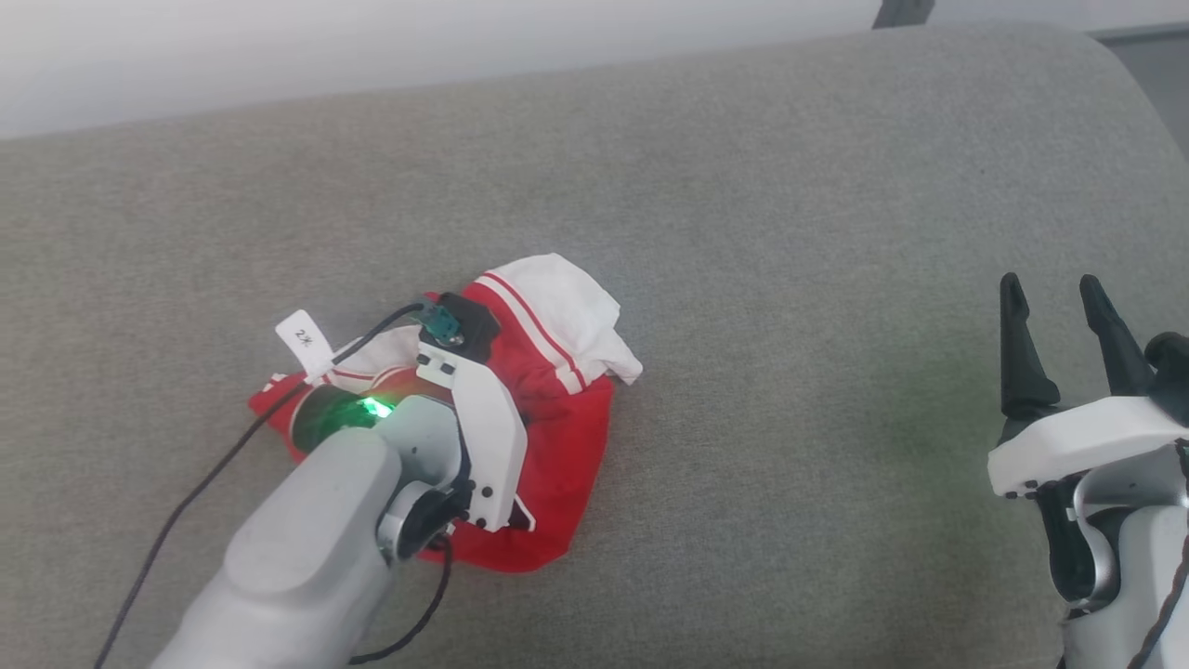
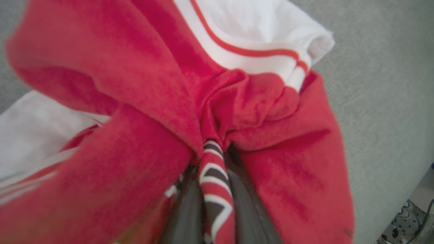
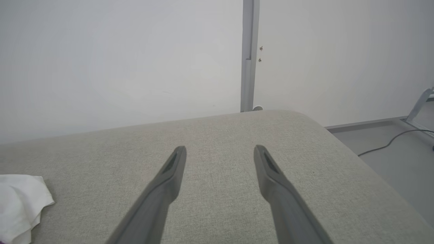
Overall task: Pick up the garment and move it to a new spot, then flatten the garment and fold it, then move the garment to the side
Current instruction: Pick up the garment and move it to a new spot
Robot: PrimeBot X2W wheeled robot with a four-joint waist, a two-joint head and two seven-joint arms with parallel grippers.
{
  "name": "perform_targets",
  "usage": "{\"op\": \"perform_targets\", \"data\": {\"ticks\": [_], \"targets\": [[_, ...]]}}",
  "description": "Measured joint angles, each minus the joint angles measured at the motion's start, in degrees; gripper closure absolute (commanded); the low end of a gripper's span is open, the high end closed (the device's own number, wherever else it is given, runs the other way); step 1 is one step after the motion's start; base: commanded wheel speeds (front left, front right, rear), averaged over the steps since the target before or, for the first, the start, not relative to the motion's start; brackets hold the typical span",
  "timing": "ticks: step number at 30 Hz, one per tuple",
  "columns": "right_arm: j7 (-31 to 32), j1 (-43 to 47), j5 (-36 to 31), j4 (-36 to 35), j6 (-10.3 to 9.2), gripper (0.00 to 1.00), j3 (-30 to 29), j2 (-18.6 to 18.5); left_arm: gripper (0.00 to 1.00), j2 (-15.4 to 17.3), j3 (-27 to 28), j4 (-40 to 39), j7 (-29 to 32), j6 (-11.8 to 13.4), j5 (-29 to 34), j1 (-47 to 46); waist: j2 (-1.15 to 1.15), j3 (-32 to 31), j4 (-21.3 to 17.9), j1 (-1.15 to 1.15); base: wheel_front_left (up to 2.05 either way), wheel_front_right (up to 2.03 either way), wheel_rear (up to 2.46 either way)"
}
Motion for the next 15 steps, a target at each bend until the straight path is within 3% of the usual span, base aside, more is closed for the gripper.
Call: {"op": "perform_targets", "data": {"ticks": [1, 2, 7, 15], "targets": [[-0.01, -0.02, -0.03, 0.11, 0.0, 0.0, 0.14, -0.11, 0.51, -0.43, -0.07, 0.91, -0.65, -0.43, -0.08, -0.25, 0.0, -0.28, 0.22, 0.0, 0.0, 0.0, 0.0], [-0.01, -0.01, -0.03, 0.27, 0.0, 0.0, 0.1, -0.26, 0.0, -0.76, -0.18, 1.75, -1.35, -1.07, -0.1, -0.53, 0.0, -0.62, 0.49, 0.0, 0.0, 0.0, 0.0], [0.18, 0.81, -0.04, 0.85, 0.0, 0.0, -0.03, -1.42, 0.0, -1.45, 0.01, 3.72, -4.91, -2.58, -0.42, -1.04, 0.0, -3.15, 2.11, 0.0, 0.0, 0.0, 0.0], [1.05, 3.2, 0.09, 0.89, 0.0, 0.0, -0.77, -2.88, 0.0, 1.67, 2.98, -0.05, -13.22, -3.46, -0.59, -0.78, 0.0, -7.94, 5.14, 0.0, 0.0, 0.0, 0.0]]}}
